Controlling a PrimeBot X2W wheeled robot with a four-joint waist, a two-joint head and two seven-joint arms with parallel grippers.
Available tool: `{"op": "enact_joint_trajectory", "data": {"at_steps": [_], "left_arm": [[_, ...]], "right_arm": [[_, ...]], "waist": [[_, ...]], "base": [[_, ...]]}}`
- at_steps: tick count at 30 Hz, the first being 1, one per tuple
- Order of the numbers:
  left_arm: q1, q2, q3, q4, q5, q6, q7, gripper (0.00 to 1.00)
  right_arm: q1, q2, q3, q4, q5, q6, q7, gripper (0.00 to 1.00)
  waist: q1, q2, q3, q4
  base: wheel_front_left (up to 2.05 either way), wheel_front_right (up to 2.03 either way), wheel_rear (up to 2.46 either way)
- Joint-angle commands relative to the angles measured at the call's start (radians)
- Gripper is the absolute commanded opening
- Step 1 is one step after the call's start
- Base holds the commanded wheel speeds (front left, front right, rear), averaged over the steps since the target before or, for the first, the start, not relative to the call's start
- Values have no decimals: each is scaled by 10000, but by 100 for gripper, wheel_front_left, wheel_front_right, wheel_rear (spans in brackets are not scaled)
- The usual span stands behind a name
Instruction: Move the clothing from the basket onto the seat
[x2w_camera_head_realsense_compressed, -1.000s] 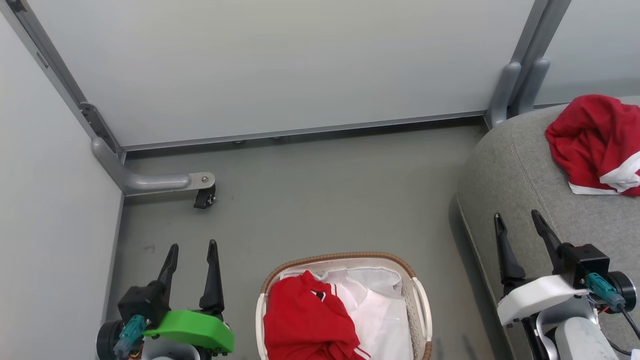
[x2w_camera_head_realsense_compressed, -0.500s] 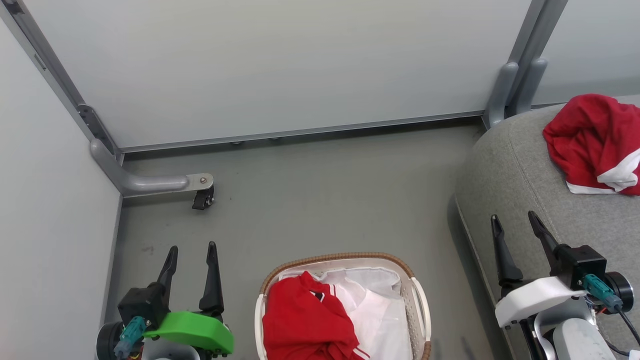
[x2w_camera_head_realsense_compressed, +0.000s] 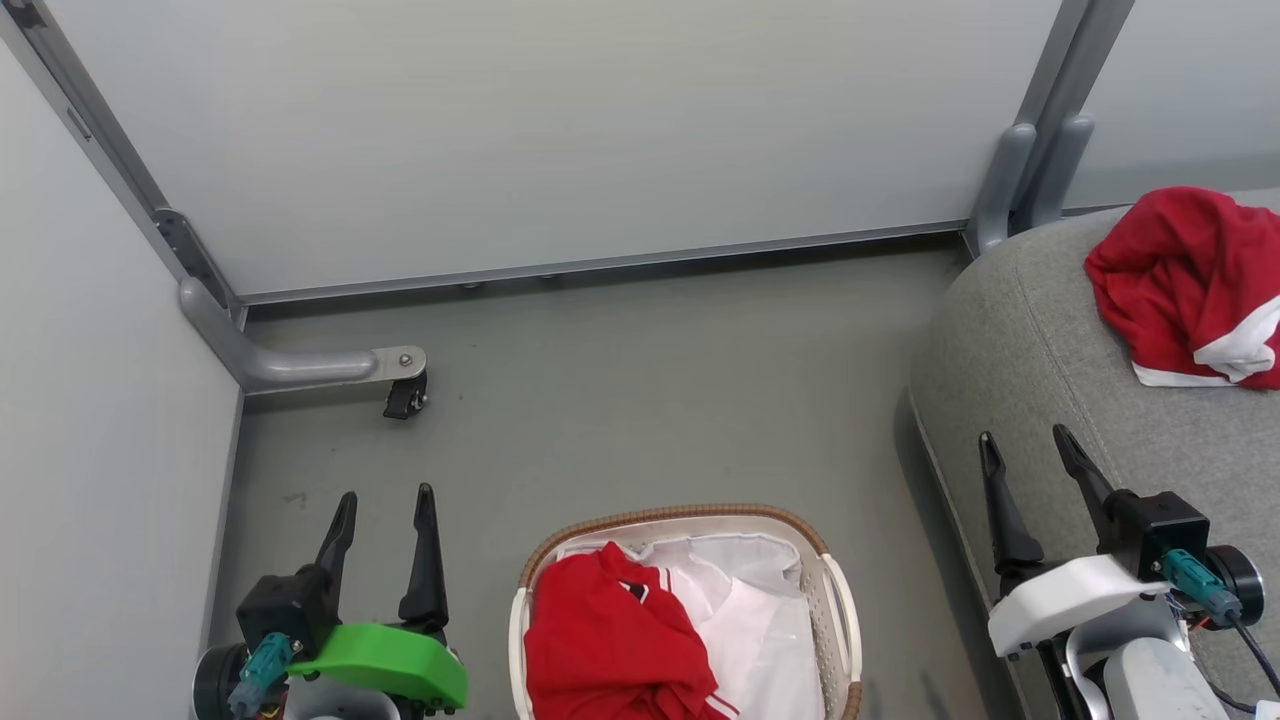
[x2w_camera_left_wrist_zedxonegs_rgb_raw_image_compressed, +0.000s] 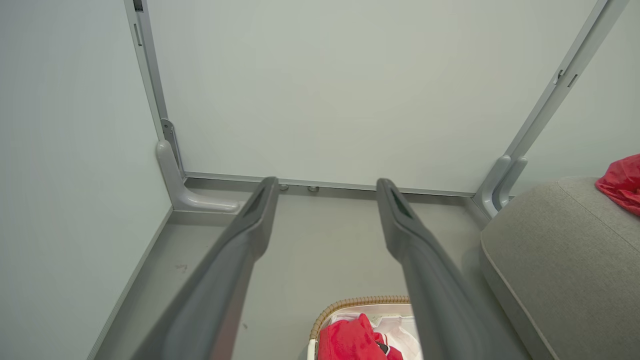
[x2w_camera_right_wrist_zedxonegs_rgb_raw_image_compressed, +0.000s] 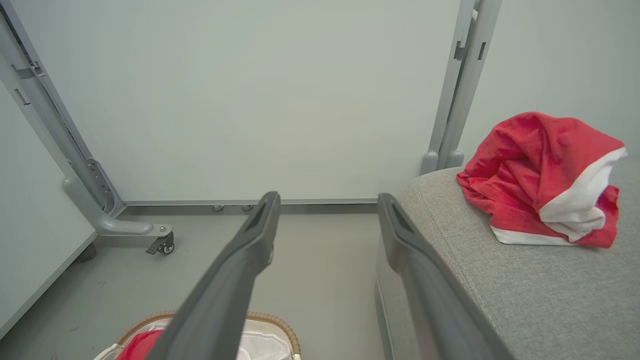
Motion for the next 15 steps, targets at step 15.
{"op": "enact_joint_trajectory", "data": {"at_steps": [15], "left_arm": [[-158,13,-271,-11,178,-50,6,100]], "right_arm": [[-127,-35,20,-66,-27,-14,-20,100]], "waist": [[1,0,259,-159]], "base": [[0,0,0]]}}
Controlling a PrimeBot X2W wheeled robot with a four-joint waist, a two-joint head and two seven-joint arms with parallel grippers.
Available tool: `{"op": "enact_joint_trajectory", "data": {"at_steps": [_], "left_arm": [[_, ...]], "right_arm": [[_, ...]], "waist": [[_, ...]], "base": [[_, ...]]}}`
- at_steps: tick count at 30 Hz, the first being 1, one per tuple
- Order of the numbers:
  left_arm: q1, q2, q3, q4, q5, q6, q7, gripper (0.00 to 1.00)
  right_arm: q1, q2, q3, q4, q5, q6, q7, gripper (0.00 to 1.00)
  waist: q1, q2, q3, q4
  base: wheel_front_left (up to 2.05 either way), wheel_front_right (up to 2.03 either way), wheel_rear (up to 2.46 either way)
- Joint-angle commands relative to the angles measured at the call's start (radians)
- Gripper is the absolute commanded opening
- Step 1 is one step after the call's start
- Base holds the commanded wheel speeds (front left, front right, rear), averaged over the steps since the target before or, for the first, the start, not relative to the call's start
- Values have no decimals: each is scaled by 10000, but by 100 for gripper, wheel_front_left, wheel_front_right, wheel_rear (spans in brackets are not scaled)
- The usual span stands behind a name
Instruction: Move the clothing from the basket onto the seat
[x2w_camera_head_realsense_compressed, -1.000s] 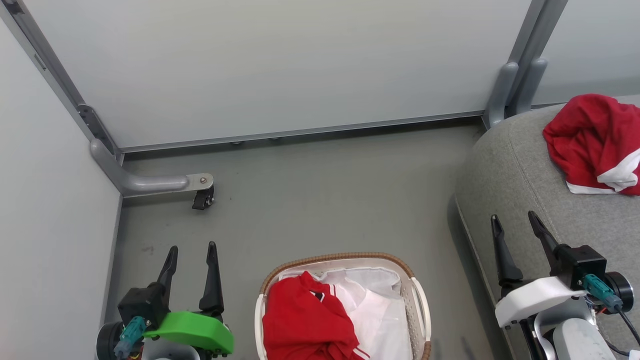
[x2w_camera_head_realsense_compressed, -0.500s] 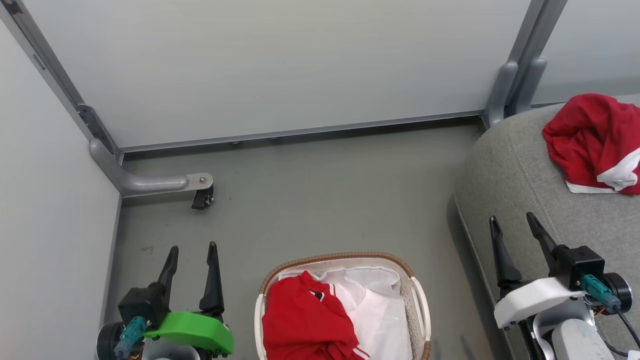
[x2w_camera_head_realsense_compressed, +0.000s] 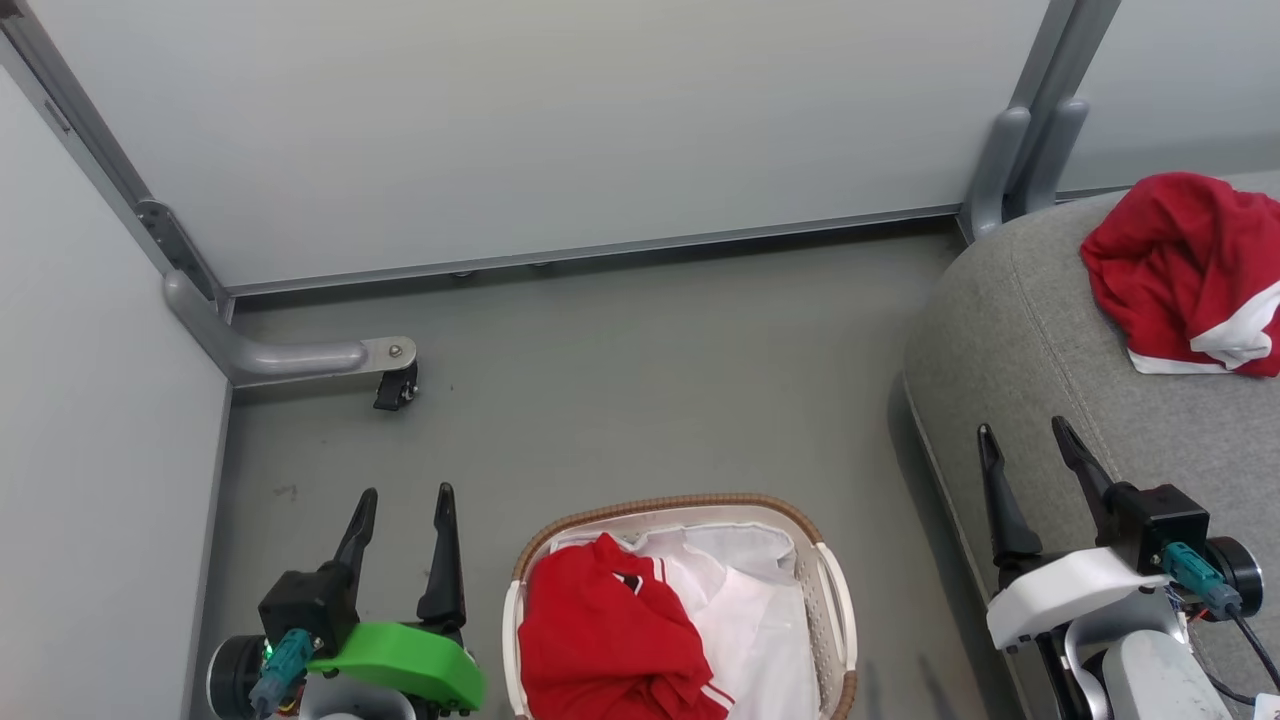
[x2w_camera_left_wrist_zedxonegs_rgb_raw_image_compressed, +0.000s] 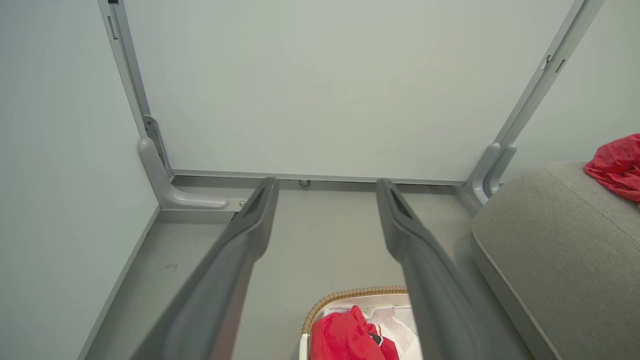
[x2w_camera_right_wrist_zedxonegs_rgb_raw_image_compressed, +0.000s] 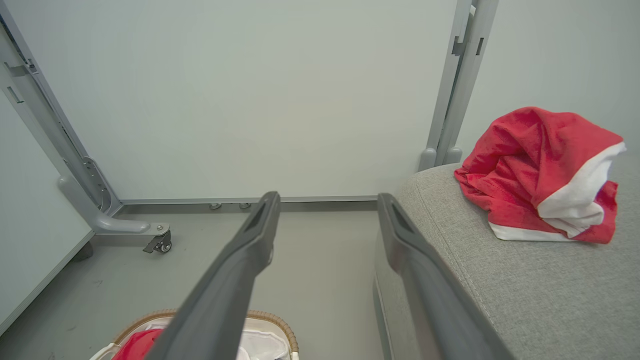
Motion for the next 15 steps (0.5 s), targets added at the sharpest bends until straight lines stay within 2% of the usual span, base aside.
{"op": "enact_joint_trajectory", "data": {"at_steps": [1,7,15], "left_arm": [[-219,12,-54,-4,140,-53,6,100],[-924,14,-603,529,553,-288,6,100],[-2715,23,-2010,2594,1377,-662,6,100]], "right_arm": [[-85,-35,-5,-45,-35,-14,-20,100],[-385,-35,81,-107,-80,-14,-20,100],[-1191,-35,441,-288,-37,-14,-20,100]], "waist": [[0,0,120,-87],[0,0,683,-408],[0,0,2290,-1252]], "base": [[0,0,0],[0,0,0],[0,0,0]]}}
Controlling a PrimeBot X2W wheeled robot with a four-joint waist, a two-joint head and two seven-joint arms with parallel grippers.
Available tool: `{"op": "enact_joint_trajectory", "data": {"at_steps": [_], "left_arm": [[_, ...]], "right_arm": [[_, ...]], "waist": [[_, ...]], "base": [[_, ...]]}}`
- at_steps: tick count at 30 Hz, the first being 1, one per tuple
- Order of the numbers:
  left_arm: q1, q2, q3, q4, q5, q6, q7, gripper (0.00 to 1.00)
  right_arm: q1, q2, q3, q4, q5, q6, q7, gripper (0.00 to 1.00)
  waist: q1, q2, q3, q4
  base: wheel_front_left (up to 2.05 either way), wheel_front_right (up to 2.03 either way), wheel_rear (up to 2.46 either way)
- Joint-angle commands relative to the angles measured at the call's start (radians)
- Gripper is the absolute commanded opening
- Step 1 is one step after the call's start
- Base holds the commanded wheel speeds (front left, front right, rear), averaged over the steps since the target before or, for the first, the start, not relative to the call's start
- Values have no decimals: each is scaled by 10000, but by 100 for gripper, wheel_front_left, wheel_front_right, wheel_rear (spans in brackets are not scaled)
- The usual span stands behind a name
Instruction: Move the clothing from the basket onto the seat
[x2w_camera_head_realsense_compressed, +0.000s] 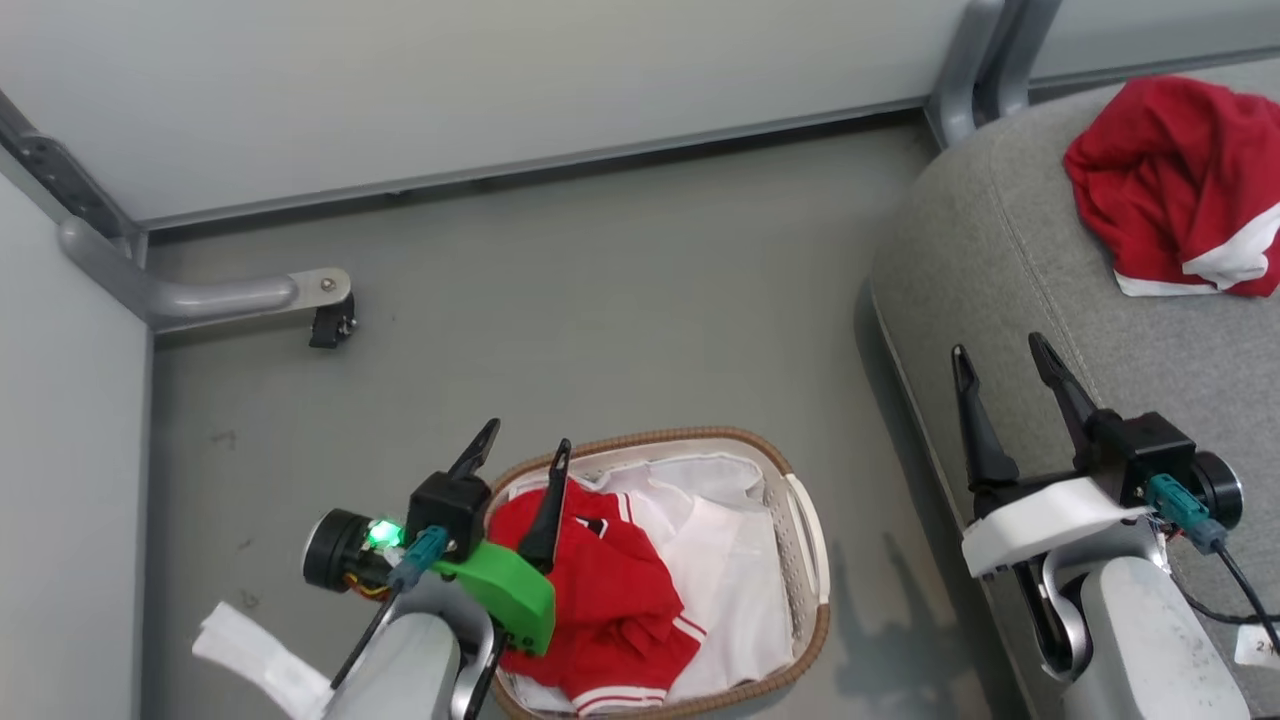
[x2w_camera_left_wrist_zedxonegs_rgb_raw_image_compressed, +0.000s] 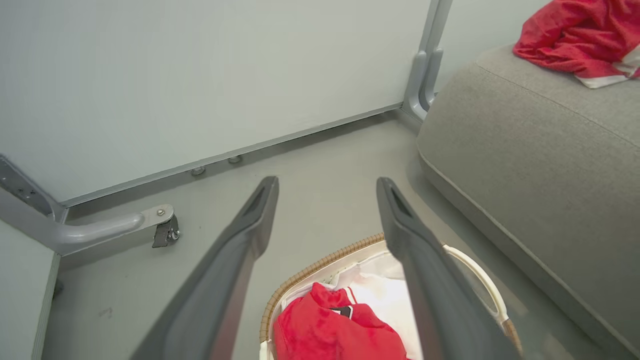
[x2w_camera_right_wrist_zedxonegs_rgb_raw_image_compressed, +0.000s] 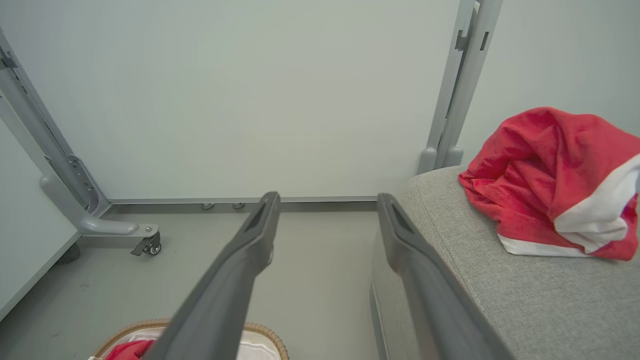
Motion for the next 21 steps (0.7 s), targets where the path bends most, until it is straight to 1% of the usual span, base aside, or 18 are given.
{"op": "enact_joint_trajectory", "data": {"at_steps": [1,9,15,21], "left_arm": [[-521,38,-211,417,174,-69,7,100],[-2521,51,-1347,2922,507,-230,74,100],[-3736,53,-2132,4692,532,-251,867,100],[-4576,78,-2876,5676,102,-248,1609,100]], "right_arm": [[-283,-32,88,-70,77,-14,-20,100],[-1181,-27,525,-313,376,-14,-20,100],[-1623,-24,791,-432,752,-14,-20,100],[-2001,-22,1105,-609,1097,-14,-20,100]], "waist": [[1,0,1180,-746],[1,0,3134,-1641],[1,0,4321,-2170],[1,0,5186,-2630]], "base": [[0,0,0],[0,0,0],[0,0,0],[0,0,0]]}}
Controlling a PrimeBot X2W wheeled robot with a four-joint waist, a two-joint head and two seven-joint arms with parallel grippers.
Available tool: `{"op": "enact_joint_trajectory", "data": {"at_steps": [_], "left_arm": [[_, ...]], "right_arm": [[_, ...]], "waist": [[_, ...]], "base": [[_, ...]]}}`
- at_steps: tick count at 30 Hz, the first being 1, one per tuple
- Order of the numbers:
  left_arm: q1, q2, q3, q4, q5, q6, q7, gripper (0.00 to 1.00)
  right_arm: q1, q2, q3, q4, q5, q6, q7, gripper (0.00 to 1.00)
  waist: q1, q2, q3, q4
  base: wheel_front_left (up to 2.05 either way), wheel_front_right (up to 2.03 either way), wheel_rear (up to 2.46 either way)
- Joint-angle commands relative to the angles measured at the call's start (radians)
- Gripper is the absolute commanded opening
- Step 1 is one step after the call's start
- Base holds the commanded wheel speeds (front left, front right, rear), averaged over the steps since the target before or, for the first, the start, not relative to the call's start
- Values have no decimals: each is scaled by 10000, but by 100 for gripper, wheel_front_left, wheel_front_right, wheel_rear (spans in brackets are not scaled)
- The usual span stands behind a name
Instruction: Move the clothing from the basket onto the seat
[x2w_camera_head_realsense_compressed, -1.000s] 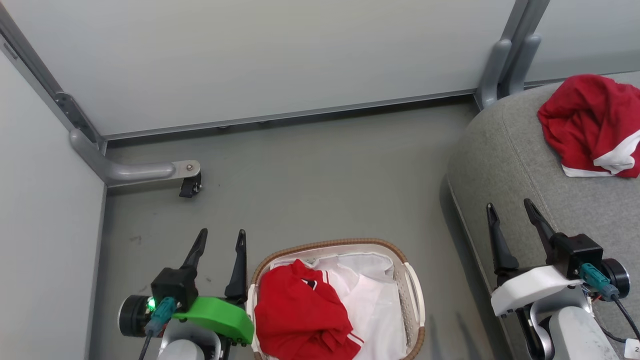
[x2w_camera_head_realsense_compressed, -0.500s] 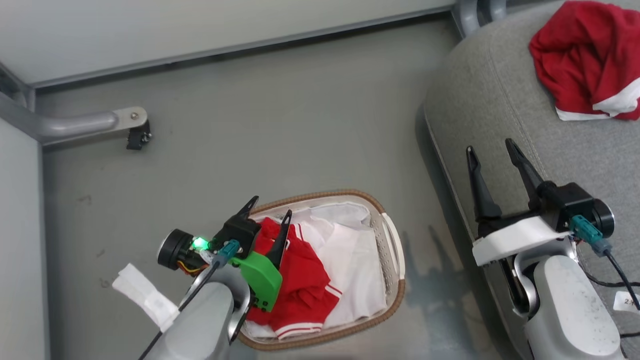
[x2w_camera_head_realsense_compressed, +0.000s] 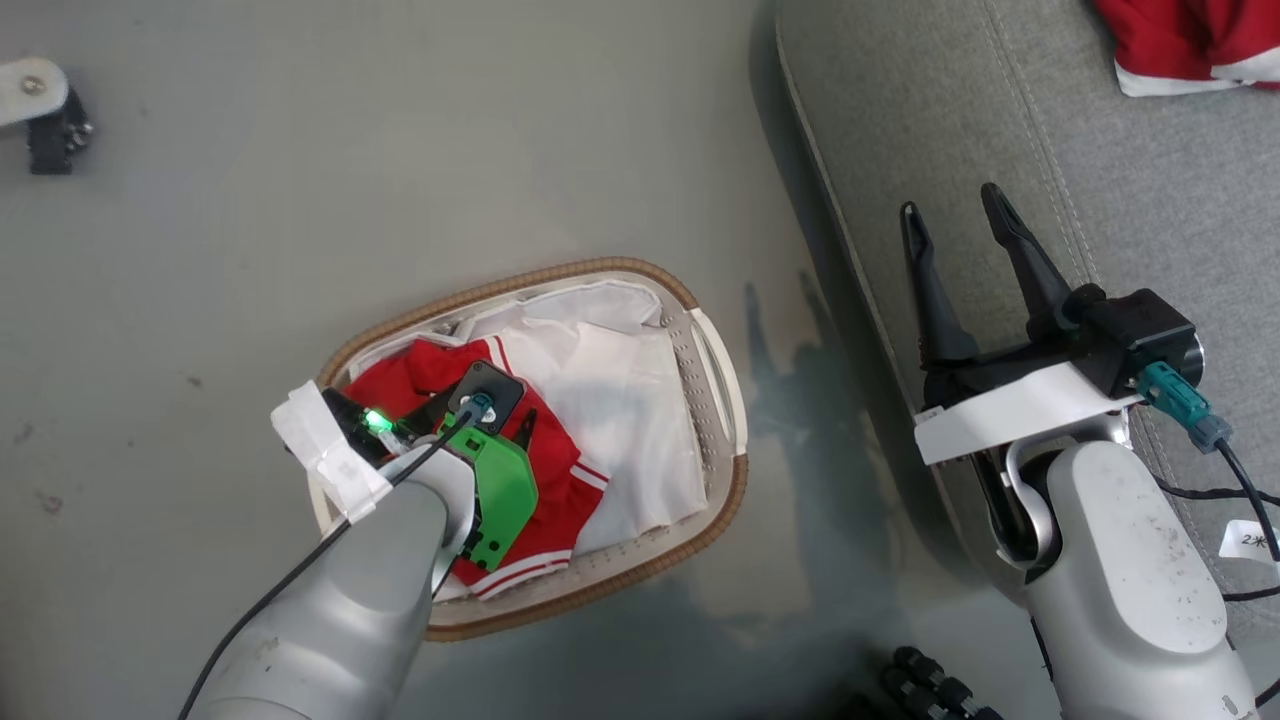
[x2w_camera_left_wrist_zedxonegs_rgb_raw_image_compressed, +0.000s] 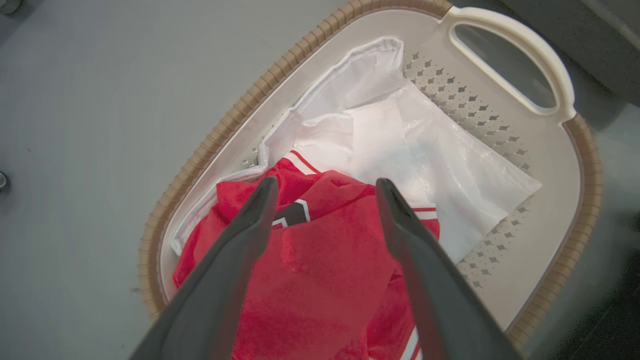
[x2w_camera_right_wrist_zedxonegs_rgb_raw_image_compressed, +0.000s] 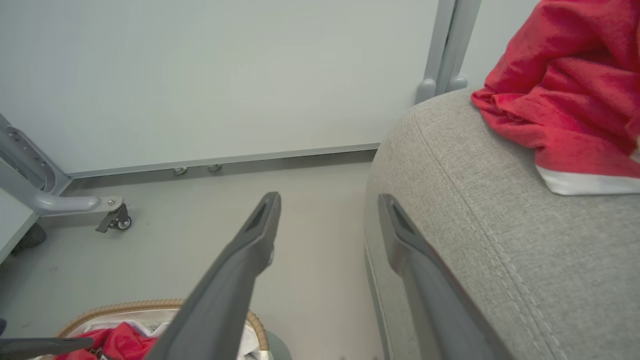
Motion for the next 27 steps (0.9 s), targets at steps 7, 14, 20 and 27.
{"op": "enact_joint_trajectory", "data": {"at_steps": [7,14,20,27], "left_arm": [[-1065,640,-522,848,-65,-20,456,100],[-1396,1086,-484,1239,-142,417,755,100],[-1206,1238,-417,1423,-378,388,1582,100],[-952,1092,-441,1446,-591,356,1546,0]], "right_arm": [[-440,-9,411,-201,396,-14,-20,100],[-535,-10,666,-212,539,-14,-20,100],[-581,-12,799,-220,610,-14,-20,100],[-512,-17,839,-113,542,-14,-20,100]], "waist": [[-2,-1,1917,-1394],[-2,-1,2213,-1604],[-2,-1,2319,-1697],[-2,-1,2127,-1635]], "base": [[0,0,0],[0,0,0],[0,0,0],[0,0,0]]}}
